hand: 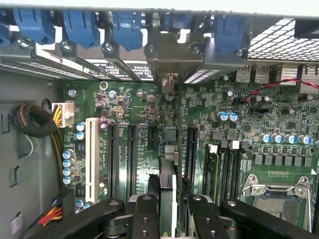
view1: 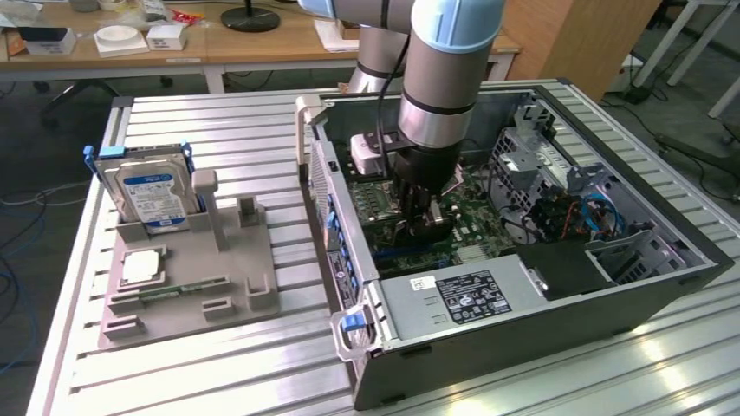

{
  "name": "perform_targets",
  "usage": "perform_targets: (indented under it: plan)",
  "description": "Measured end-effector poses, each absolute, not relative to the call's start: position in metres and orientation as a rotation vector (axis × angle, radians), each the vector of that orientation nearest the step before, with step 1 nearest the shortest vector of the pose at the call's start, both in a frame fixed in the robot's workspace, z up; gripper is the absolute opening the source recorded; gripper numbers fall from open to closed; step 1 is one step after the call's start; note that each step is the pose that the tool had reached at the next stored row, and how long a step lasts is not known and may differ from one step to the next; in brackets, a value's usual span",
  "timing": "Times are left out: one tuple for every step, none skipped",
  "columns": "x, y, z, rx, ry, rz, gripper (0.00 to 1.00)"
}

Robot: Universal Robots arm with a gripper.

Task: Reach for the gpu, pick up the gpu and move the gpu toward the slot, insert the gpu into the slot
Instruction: 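Insert the gpu into the slot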

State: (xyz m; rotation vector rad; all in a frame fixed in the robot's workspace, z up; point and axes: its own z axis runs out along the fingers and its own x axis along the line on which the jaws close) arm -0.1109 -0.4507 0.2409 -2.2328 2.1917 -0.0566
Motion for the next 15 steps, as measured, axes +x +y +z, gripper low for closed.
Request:
perform_targets:
  plan:
    - [-0.1110, -0.4507, 0.2410, -2.233, 2.192, -0.057, 0.26]
    - [-0.1110, -0.4508, 0.2410, -2.233, 2.191, -0.057, 0.26]
    - [-0.1111, -0.4508, 0.2411, -2.233, 2.191, -0.058, 0.26]
    - [-0.1111, -0.4508, 0.2411, -2.233, 2.192, -0.058, 0.26]
    - [-0.1113, -0.4508, 0.2411, -2.233, 2.192, -0.058, 0.26]
    - [-0.1115, -0.4508, 0.2411, -2.233, 2.192, -0.058, 0.26]
    - [-0.1115, -0.4508, 0.2411, -2.233, 2.192, -0.058, 0.26]
    - [-0.1117, -0.4508, 0.2411, -2.233, 2.191, -0.058, 0.26]
    - [-0.1118, -0.4508, 0.2411, -2.233, 2.191, -0.058, 0.26]
    - [-0.1119, -0.4508, 0.2411, -2.233, 2.191, -0.058, 0.26]
    - [-0.1120, -0.4508, 0.2411, -2.233, 2.192, -0.058, 0.26]
    - [-0.1121, -0.4508, 0.2411, -2.233, 2.192, -0.058, 0.26]
    - [-0.1121, -0.4508, 0.2411, -2.233, 2.191, -0.058, 0.26]
    - [-0.1121, -0.4508, 0.2411, -2.233, 2.191, -0.059, 0.26]
    - [-0.1121, -0.4508, 0.2411, -2.232, 2.191, -0.059, 0.26]
